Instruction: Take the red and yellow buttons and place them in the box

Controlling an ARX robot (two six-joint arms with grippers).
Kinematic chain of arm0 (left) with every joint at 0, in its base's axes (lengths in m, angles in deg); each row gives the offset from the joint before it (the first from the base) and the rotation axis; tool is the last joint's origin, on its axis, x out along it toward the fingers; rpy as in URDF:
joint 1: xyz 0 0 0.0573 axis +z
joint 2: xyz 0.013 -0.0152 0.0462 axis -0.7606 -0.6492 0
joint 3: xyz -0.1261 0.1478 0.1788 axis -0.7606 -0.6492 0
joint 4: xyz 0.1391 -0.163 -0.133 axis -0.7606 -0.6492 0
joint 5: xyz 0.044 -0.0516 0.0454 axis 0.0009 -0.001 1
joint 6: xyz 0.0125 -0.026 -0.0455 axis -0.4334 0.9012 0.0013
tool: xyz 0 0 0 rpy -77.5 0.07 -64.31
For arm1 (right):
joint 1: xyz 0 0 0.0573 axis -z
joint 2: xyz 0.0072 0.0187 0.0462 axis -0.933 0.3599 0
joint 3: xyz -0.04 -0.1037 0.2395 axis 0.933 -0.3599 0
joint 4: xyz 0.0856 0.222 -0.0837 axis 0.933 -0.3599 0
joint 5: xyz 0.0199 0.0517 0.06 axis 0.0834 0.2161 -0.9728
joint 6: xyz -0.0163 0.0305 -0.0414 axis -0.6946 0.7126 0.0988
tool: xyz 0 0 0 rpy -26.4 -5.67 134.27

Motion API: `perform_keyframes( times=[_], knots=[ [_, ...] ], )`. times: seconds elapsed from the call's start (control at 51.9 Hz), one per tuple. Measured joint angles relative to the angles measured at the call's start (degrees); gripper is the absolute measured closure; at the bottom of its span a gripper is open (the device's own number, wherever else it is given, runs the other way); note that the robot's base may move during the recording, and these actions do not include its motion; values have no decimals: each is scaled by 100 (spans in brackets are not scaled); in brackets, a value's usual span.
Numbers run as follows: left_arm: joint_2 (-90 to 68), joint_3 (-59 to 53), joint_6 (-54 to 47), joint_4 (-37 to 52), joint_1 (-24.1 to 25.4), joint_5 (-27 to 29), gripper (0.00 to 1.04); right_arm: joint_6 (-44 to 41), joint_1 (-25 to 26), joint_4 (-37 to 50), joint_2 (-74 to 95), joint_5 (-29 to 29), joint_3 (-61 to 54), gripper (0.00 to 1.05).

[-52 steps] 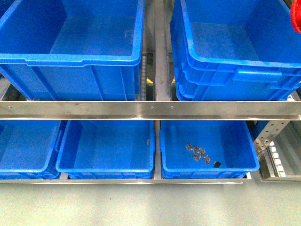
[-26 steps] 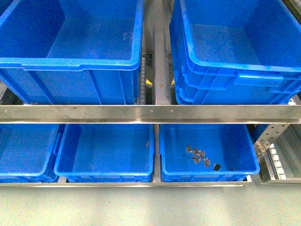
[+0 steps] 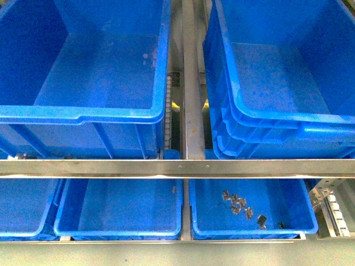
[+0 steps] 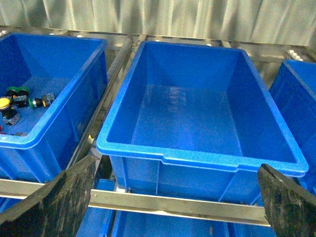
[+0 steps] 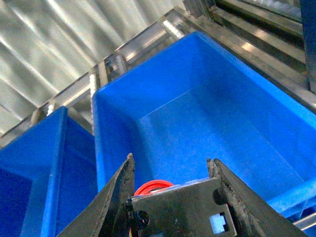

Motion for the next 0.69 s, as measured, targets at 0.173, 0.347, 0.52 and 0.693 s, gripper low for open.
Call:
perform_keyframes(
  times=[0.173,0.347,0.52,0.693],
  knots=[
    [2,0,-2,-2,0,-2,8,-151,219,-20,341,-125,63,67],
    [2,0,-2,0,0,0,8,-326,299,131,881,-289,308,67],
    [2,0,-2,0,0,0,8,-363,404,299,1609,-352,636,67],
    [2,0,-2,-2,0,-2,8,-387,527,385,2225,-376,1067,67]
  ],
)
